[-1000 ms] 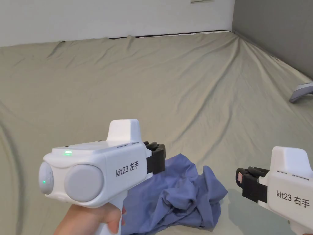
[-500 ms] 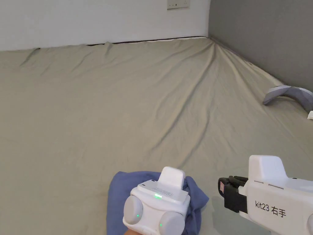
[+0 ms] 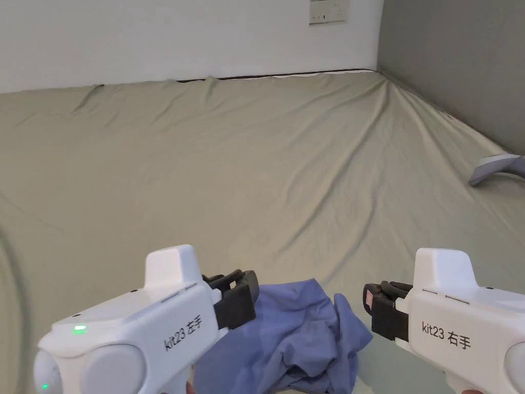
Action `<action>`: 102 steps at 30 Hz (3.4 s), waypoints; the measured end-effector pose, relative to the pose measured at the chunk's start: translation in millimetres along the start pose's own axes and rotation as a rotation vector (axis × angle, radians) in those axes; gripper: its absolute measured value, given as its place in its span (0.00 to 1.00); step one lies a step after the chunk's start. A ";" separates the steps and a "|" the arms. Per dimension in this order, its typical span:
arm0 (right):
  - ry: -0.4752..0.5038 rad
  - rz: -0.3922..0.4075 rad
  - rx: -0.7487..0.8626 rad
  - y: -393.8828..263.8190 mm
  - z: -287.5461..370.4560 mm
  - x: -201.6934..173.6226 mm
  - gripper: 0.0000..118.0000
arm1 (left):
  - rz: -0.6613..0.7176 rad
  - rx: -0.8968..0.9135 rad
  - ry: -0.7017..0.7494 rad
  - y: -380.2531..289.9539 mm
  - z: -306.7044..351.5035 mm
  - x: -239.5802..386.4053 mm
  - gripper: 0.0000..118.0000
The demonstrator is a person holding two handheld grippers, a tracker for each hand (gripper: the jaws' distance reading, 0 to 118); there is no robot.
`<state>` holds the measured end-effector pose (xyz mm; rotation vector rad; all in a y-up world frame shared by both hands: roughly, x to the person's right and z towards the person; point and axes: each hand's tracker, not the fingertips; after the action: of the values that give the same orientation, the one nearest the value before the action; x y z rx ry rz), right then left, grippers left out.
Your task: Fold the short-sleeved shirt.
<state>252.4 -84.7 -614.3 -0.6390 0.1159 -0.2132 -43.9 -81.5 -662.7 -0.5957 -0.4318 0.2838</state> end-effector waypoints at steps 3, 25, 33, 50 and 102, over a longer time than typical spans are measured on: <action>0.038 0.034 0.013 2.9 -3.8 -11.9 0.00 | 0.033 0.051 0.007 6.7 32.1 -13.5 1.00; 0.472 -0.309 -0.443 -24.6 -143.4 52.1 0.00 | 0.175 -0.093 -0.051 -10.8 21.8 -65.5 0.00; 0.564 -0.350 -0.414 -33.6 -146.6 67.2 0.00 | 0.464 -0.201 -0.245 -7.8 -30.3 -114.8 1.00; 0.578 -0.362 -0.433 -31.3 -149.8 67.8 0.00 | 0.562 -0.575 -0.557 -28.9 -127.5 -130.4 0.97; 0.329 0.002 -0.307 21.1 -118.9 -83.4 0.00 | 0.270 -0.304 0.535 72.5 204.4 -373.3 0.72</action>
<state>154.2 -117.5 -718.4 -0.9058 0.4729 -0.3009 -475.4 -67.2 -669.0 -0.9970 0.1290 0.3046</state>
